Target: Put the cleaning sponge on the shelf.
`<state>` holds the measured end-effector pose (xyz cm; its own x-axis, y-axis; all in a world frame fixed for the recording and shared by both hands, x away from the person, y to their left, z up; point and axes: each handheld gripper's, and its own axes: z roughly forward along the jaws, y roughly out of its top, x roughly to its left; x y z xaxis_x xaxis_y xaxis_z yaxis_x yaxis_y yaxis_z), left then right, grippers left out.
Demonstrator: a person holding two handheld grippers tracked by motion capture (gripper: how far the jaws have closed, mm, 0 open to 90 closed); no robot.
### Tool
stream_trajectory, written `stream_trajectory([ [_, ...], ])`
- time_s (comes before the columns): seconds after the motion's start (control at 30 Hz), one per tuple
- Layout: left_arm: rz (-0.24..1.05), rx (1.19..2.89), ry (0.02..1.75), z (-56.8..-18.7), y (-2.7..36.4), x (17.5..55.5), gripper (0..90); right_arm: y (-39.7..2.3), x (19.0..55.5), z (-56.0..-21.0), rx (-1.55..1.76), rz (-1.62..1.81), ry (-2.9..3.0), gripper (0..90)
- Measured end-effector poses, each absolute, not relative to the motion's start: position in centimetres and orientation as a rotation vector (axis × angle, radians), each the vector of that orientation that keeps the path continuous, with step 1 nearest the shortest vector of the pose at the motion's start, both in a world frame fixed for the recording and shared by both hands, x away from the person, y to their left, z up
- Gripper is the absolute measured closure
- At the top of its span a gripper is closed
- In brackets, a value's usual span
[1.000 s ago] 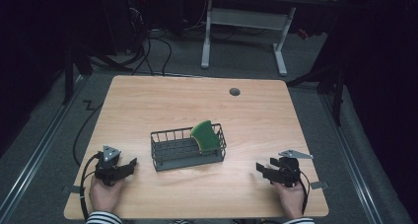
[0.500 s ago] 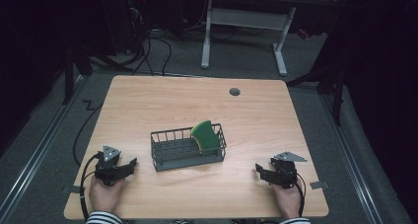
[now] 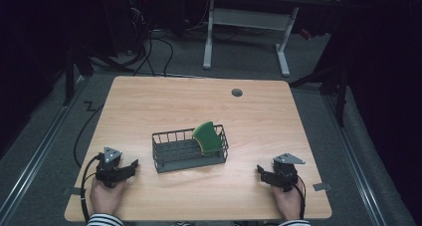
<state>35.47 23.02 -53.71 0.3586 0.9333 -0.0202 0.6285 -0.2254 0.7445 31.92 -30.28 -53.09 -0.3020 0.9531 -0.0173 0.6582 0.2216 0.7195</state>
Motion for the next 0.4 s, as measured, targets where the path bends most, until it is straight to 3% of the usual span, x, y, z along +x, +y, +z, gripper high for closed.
stream_trajectory([
  [0.4, 0.587, 1.953, 1.356, -53.72, 22.91, 35.43, 30.3, -30.22, 31.97, -53.09, 1.487, 0.848, 2.038, 26.5],
])
